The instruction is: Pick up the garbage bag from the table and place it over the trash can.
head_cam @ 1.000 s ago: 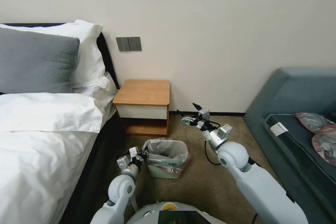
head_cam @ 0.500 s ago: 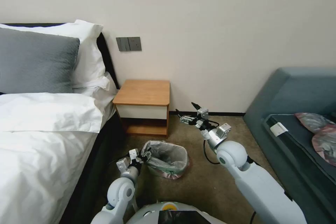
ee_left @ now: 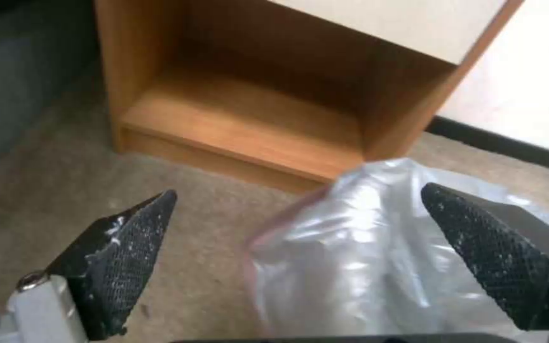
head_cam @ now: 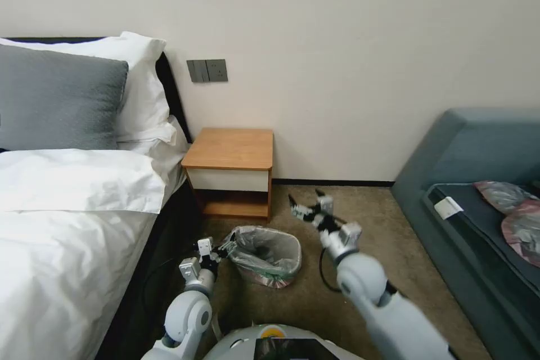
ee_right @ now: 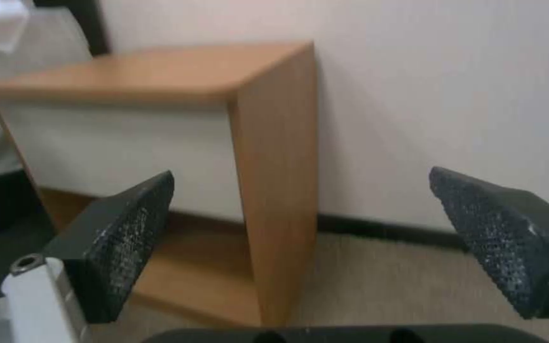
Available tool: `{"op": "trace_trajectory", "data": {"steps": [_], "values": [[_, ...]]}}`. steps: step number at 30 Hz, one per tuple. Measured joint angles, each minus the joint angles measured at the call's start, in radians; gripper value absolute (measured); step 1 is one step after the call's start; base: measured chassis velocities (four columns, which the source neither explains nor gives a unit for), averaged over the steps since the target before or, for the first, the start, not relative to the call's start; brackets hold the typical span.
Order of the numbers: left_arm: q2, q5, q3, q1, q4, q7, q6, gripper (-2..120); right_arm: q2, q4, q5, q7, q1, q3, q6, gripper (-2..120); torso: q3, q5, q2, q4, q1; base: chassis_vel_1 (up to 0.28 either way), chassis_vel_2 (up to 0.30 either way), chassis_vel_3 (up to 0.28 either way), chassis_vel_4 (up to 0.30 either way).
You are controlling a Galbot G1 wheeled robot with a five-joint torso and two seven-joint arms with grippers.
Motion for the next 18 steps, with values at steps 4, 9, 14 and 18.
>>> {"op": "trace_trajectory", "data": {"steps": [4,9,14,18], "values": [[-0.004,-0.006,0.009,0.001,0.012,0.021,-0.044,97,0.037,-0.001,-0.045,-0.009,-0.055,-0.006,0.023,100,0.0,-0.0001,0.0,0.0006,0.0,0.0,0.0,0.0,0.0],[-0.002,0.164,-0.009,-0.005,0.08,0.157,-0.247,96,0.088,0.018,-0.113,0.019,-0.126,-0.022,0.06,100,0.0,-0.0002,0.0,0.0007,0.0,0.0,0.0,0.0,0.0],[0.014,0.306,-0.044,-0.044,0.158,0.26,-0.424,93,0.152,-0.04,-0.272,0.045,-0.196,-0.002,0.19,100,0.0,0.0,0.0,0.0005,0.0,0.0,0.0,0.0,0.0],[0.016,0.322,-0.05,-0.052,0.177,0.26,-0.458,88,0.167,-0.062,-0.304,0.041,-0.222,0.026,0.226,100,0.0,-0.0002,0.0,0.0004,0.0,0.0,0.0,0.0,0.0]]}}
